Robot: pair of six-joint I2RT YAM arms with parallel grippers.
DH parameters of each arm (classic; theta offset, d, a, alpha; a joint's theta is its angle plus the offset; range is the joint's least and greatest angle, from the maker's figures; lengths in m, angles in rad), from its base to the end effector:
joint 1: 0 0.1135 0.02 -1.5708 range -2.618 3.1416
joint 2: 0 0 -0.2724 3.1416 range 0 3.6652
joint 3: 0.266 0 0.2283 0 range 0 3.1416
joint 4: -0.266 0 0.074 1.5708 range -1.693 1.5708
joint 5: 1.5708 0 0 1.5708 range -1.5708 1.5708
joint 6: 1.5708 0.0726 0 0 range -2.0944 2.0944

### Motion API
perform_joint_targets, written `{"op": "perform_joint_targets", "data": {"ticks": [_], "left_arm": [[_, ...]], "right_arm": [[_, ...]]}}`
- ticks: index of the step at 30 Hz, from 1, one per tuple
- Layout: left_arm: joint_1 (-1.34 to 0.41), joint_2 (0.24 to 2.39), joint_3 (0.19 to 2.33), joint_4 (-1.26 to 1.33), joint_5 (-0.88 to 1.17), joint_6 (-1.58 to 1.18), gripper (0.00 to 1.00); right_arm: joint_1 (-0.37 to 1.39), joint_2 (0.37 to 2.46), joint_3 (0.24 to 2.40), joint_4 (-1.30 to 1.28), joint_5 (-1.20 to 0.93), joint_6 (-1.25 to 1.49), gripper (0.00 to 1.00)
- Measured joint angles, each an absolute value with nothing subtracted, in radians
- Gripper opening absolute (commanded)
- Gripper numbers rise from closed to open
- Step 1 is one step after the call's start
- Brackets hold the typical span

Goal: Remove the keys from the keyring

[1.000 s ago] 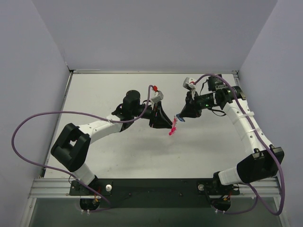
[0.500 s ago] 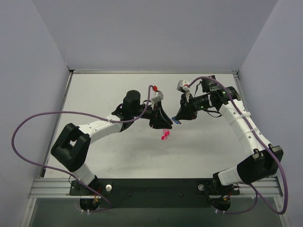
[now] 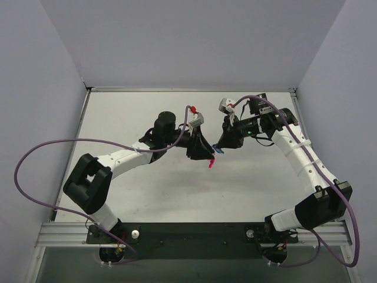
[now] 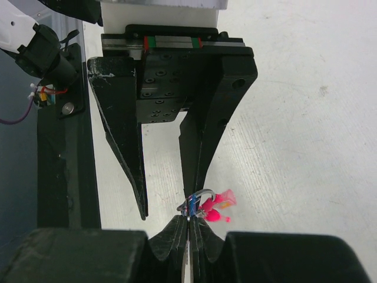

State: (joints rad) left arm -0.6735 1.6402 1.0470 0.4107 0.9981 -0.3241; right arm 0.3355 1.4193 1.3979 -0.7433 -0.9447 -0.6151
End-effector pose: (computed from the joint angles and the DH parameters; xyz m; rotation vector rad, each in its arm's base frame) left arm 0.2484 -0.2763 0.2913 1.1022 1.6090 -1.5573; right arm 0.2493 0.1492 0.3574 -1.3470 1.6328 0.9235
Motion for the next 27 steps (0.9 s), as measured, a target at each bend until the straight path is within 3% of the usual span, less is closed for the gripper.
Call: {"op": "perform_joint_targets", "data": {"ticks": [27], "left_arm": [[-0.670,1.619,1.102,0.242,0.837,-0.207,0.52]], "right_arm": [[0.374,1.427,1.398,-0.643,-0.816,-0.474,0.00]]}}
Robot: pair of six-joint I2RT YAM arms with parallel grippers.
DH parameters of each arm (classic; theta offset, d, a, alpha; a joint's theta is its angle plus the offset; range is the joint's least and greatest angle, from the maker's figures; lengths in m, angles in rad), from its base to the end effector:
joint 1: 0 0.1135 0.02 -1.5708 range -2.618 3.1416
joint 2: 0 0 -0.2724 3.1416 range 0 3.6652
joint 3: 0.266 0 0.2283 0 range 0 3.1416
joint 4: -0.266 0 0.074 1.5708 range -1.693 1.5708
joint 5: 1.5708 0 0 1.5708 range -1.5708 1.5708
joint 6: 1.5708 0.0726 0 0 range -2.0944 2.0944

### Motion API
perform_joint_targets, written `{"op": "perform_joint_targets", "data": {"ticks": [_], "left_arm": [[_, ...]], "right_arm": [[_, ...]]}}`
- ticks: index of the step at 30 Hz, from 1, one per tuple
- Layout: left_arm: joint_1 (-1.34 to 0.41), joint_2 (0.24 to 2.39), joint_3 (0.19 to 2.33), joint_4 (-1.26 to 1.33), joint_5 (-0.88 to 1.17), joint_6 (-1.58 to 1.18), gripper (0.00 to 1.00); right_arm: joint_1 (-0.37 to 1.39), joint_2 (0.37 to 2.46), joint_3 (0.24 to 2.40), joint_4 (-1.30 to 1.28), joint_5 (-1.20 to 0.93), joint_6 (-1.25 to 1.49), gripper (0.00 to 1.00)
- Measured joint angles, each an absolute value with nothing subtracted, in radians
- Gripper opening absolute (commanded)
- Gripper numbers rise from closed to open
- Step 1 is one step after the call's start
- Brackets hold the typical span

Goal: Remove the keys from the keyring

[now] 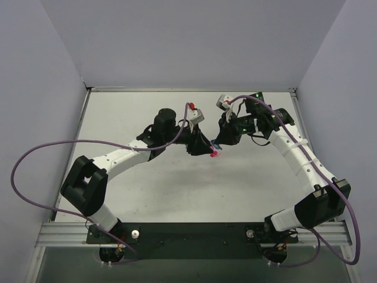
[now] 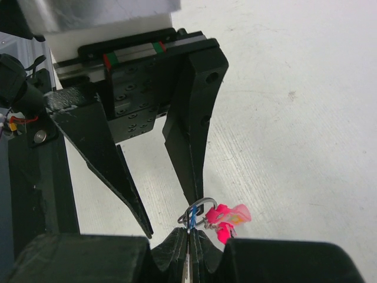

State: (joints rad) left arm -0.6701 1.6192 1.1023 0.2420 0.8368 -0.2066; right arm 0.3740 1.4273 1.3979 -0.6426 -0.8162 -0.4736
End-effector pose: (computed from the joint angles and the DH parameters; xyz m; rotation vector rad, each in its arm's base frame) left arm 0.2584 -0.2735 0.2956 1.0457 1.6812 -1.3584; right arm 0.2598 0.1588 0.3596 -1.2483 1.7143 0.8466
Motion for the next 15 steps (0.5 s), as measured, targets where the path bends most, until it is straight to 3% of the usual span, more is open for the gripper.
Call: {"op": "perform_joint_targets", "data": {"ticks": [15], "left_arm": [[-0.657,1.597,1.108,0.235,0.820,-0.197,0.52]], "right_arm": [[0.374,1.437,1.398,-0.632,-0.808,-0.440,0.00]]}}
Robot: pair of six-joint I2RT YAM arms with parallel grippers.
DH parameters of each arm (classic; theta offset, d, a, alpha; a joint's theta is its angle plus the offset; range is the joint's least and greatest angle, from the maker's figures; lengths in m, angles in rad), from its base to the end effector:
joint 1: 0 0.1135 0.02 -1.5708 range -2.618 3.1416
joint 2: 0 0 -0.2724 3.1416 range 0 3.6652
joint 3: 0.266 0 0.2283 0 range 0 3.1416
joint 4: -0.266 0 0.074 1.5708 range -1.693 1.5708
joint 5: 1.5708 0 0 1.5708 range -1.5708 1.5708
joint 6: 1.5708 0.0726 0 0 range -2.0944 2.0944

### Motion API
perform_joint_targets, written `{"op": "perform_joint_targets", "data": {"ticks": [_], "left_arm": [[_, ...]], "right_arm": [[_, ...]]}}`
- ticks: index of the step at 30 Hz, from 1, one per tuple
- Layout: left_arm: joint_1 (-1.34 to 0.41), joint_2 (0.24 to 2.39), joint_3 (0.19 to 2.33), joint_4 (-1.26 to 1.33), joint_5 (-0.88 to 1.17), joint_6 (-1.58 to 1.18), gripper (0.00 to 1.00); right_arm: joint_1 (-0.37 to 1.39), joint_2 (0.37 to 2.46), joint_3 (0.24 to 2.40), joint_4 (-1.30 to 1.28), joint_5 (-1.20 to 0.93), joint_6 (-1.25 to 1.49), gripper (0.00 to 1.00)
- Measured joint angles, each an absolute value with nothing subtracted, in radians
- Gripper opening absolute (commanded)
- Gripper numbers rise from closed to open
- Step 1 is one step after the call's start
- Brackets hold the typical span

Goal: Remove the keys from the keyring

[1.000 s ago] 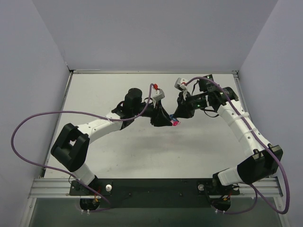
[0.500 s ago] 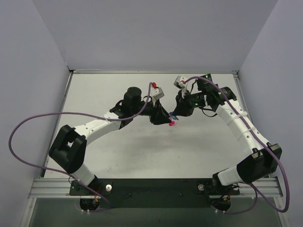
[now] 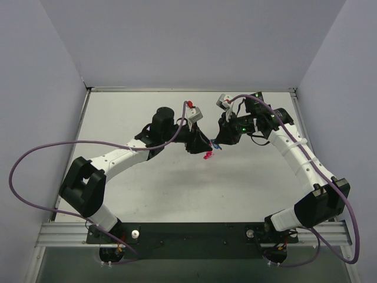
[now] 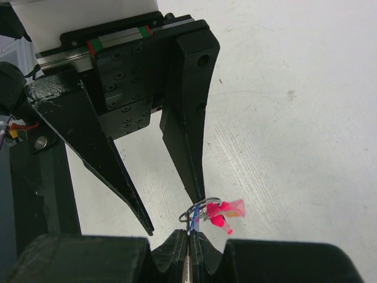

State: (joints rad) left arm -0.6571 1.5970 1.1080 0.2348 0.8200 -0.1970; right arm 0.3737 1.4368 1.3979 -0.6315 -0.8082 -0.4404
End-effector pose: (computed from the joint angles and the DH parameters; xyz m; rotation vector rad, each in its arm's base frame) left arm 0.2600 -0.2676 0.3043 1.0287 1.6617 -1.3262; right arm 0.2632 0.1596 0.3577 -1.2199 1.7423 0.8567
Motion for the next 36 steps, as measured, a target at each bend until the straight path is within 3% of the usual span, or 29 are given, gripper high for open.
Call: {"op": "perform_joint_targets", "data": {"ticks": [21,31,36], "left_arm": [[-0.655,1.597,1.108,0.226,0.785,-0.152,0.47],[-0.651,1.597,1.108,0.226,0.793,-0.158,0.15],[-0.647,1.597,1.108,0.226,0.794,-0.164,0.06]], "right_arm": [[0.374,1.431,1.398,-0.633,-0.863,-0.407,0.00],[0.374,1.431,1.398,-0.632,-0.857,-0.408,0.00],[0.374,1.431,1.398,-0.632,-0.852,-0.409,0.00]]}}
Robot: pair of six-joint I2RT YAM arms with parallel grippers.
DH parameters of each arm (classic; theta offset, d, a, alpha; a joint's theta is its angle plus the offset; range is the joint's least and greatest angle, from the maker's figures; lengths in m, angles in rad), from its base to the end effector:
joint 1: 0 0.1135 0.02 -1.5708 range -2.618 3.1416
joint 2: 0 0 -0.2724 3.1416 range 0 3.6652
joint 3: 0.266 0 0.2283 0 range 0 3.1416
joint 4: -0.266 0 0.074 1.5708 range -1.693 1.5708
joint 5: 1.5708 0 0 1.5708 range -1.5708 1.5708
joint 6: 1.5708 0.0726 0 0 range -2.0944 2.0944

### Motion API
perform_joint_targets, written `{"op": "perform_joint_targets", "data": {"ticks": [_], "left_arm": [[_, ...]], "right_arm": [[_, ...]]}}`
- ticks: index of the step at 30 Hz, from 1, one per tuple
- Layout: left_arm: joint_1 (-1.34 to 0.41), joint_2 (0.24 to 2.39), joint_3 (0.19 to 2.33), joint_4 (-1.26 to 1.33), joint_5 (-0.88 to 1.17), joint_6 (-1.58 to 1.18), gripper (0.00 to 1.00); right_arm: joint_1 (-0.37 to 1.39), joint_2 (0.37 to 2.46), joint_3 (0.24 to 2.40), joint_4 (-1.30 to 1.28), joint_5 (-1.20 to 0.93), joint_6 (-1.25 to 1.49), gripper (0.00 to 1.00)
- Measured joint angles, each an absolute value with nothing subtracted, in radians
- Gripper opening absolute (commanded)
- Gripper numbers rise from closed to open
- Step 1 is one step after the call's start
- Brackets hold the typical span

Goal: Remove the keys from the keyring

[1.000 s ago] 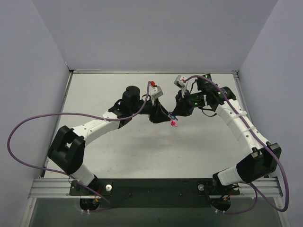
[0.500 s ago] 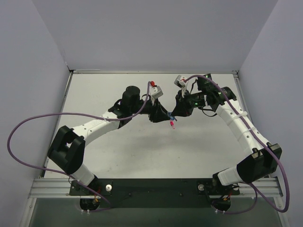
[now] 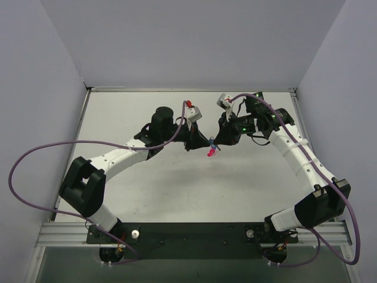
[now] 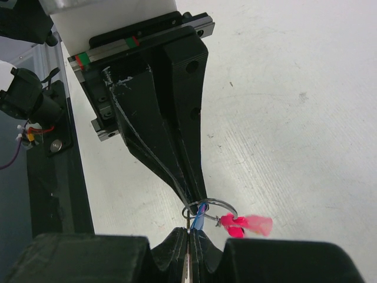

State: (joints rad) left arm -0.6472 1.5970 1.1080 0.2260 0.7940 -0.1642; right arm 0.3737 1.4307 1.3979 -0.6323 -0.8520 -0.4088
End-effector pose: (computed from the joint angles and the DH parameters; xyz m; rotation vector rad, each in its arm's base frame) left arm 0.2643 -0.2646 0.3028 1.0233 1.6601 -1.2768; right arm 0.2593 0.1604 0.3608 -1.2100 1.7366 0.9201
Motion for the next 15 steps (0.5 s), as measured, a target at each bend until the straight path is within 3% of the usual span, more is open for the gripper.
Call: {"op": "perform_joint_targets", "data": {"ticks": [7,12,15], "left_arm": [[-0.645,1.597,1.108,0.228,0.794,-0.168,0.01],[-0.644,1.597,1.108,0.228,0.794,-0.169,0.39],[-0.644,1.597,1.108,0.228,0.792,-0.172,0.44]], "right_arm": [[0.369,1.431,1.398,-0.634,-0.847,-0.413,0.00],[0.365,1.431,1.398,-0.639,-0.847,-0.416,0.00],[0.365,1.431,1.398,-0.640,-0.846,-0.419,0.00]]}}
